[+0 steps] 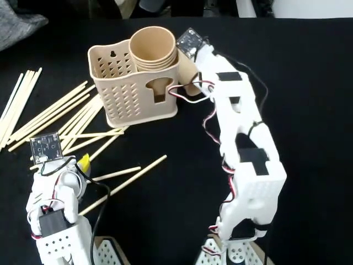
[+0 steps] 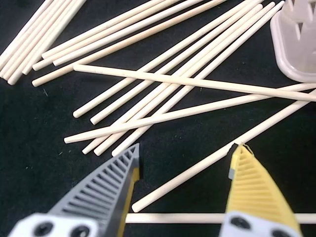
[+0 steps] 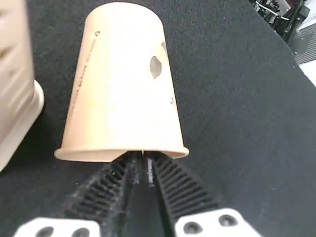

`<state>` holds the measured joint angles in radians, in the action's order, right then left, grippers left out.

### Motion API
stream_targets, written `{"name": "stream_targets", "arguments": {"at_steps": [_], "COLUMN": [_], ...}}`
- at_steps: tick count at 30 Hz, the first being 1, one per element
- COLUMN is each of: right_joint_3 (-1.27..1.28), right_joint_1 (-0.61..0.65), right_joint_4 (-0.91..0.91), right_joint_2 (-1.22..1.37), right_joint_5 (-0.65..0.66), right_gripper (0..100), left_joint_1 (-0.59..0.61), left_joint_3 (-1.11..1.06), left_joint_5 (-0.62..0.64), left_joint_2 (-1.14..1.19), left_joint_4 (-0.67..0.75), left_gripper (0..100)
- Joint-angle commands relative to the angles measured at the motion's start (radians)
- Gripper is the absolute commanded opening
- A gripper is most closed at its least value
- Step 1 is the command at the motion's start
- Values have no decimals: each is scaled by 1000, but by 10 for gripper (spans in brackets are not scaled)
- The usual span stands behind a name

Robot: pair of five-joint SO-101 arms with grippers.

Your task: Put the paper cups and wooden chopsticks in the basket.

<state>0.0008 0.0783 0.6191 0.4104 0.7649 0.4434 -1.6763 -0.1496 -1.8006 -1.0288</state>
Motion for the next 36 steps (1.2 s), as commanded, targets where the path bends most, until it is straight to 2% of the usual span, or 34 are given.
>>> {"name": "stream_targets", "arguments": {"at_steps": [1,5,9,14,17,24,26,30,31,32,36], "right_joint_3": [-4,-4,-4,2,-1,-87,-127,-160,-156,-150,-96], "right_joint_1": [-38,-64,-60,-58,-41,-14,-12,-14,-15,-15,-29], "right_joint_4": [52,140,201,143,71,-75,-78,-72,-72,-72,-61], "right_joint_2": [-61,-133,-177,-165,-111,56,93,128,127,124,70], "right_joint_5": [-8,3,71,107,118,69,51,41,41,41,41], "right_gripper": [12,11,35,270,338,333,278,33,5,33,13], "left_joint_1": [-16,-15,-15,-15,-16,-16,-16,-16,-16,-16,-16], "left_joint_3": [-8,-8,-8,-8,-8,-8,-8,-8,-8,-8,-8], "left_joint_5": [-8,-8,-8,-8,-8,-8,-8,-8,-8,-8,-8], "left_joint_2": [-5,-5,-5,-5,-5,-5,-5,-5,-5,-5,-5], "left_joint_4": [11,11,11,6,6,5,6,9,9,9,9], "left_gripper": [288,288,288,288,288,288,288,288,288,288,288]}}
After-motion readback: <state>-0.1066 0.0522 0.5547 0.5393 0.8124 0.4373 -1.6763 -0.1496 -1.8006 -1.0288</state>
